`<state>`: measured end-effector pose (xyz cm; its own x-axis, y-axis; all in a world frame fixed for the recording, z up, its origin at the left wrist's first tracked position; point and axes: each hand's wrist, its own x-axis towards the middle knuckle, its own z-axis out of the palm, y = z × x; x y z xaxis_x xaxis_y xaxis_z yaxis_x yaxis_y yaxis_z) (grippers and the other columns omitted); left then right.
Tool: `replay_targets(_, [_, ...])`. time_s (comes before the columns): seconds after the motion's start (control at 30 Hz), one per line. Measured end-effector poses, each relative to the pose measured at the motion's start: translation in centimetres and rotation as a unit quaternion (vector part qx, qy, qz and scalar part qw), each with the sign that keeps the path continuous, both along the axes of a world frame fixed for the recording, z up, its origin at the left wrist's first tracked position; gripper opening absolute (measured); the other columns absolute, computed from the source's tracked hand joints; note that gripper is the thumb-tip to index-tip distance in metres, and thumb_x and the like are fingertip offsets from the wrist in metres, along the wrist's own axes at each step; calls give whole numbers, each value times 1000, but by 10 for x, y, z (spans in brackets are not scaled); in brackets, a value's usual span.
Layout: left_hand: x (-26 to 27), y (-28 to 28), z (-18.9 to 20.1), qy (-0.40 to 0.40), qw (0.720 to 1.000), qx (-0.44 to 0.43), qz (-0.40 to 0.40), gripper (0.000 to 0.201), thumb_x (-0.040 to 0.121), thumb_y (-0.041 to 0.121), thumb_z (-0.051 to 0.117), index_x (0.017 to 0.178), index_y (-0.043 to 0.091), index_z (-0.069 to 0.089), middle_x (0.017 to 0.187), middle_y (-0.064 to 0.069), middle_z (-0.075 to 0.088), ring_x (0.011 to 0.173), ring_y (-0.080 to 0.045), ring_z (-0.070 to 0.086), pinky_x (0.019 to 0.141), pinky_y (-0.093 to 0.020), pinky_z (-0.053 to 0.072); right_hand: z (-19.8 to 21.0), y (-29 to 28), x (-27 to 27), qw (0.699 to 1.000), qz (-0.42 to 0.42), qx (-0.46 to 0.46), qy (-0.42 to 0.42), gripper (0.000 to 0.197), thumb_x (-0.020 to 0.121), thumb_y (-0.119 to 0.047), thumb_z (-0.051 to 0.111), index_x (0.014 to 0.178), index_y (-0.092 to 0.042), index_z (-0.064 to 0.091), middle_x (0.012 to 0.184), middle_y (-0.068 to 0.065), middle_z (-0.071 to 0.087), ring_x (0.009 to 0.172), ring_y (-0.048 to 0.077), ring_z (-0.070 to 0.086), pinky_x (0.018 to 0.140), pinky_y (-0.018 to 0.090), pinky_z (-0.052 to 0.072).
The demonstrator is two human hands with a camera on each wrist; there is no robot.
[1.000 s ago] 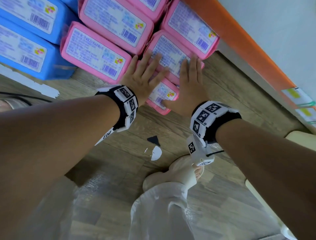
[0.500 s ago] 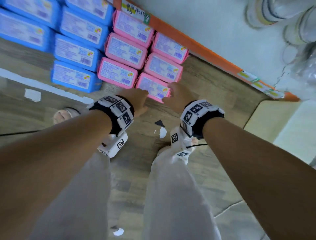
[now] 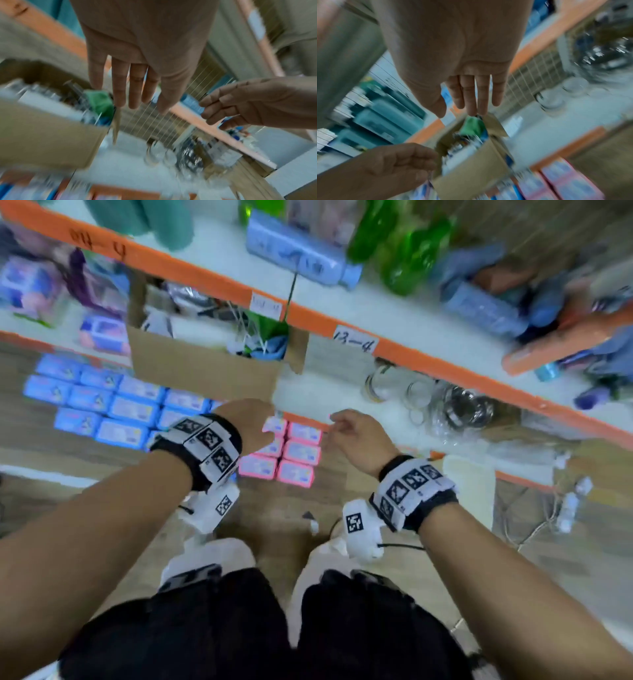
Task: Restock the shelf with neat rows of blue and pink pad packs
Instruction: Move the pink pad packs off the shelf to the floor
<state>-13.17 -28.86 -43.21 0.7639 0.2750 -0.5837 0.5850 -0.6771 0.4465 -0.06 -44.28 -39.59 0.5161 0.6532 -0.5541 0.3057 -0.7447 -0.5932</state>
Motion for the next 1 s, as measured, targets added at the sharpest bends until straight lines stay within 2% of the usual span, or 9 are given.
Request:
replay_targets(0.1, [26,28,85,-99,995,35,1,43,92,32,52,129,11,47,131,-13,48,118,-29,47,95,-33,36,78,24,11,994,-29,93,-46,39,87,-18,61,124,-10,49,100,0,54,95,16,54,79,19,39])
replay_targets(0.17, [48,41,137,-190,980,51,26,37,89,27,56,121,10,53,123,-11,54,111,-28,50,90,-31,37,119,42,28,982,-37,158,-93,36,86,-14,62,121,-8,53,105,2,56,94,9,51,82,16,38])
replay_targets(0.37, [115,51,242,-368,920,125,55,30,88,28,58,112,10,60,107,-7,62,100,-27,56,85,-34,43,211,72,114,912,-102,324,-230,23,84,-9,63,107,-3,61,106,10,63,93,14,54,87,21,41])
replay_targets(0.5, [167,52,289,-391,883,246,90,50,80,44,53,123,18,55,119,-8,56,115,-29,46,95,-39,37,226,82,174,884,-114,341,-299,23,84,-11,60,106,-4,60,110,11,57,107,25,50,88,20,33])
replay_targets(0.6, [205,68,305,-316,890,302,129,56,81,37,60,133,21,44,135,-9,43,126,-28,36,101,-38,30,225,94,202,897,-78,309,-307,35,86,-22,58,119,-10,54,120,5,54,116,23,45,97,28,32])
replay_targets(0.67, [222,80,306,-267,896,329,136,61,81,34,62,135,19,41,138,-10,38,128,-29,33,104,-39,30,218,98,209,891,-80,307,-323,39,86,-30,58,122,-16,52,120,0,57,115,19,47,93,31,37])
replay_targets(0.77, [240,98,307,-255,883,363,156,61,78,30,66,133,19,41,134,-10,39,126,-29,33,104,-42,30,208,103,209,870,-76,307,-378,38,84,-36,57,117,-19,56,113,-3,63,108,20,52,87,32,39])
replay_targets(0.9, [255,115,319,-308,849,398,163,46,74,30,70,115,14,55,115,-11,52,113,-30,46,94,-38,34,200,107,209,851,-65,316,-415,33,82,-35,57,110,-16,61,108,0,64,101,23,55,84,33,38])
replay_targets(1.0, [265,136,336,-311,842,390,204,59,70,49,71,117,18,56,115,-13,51,116,-32,45,95,-41,35,197,108,209,843,-54,323,-428,30,82,-33,56,104,-14,63,103,1,65,96,24,56,81,33,38])
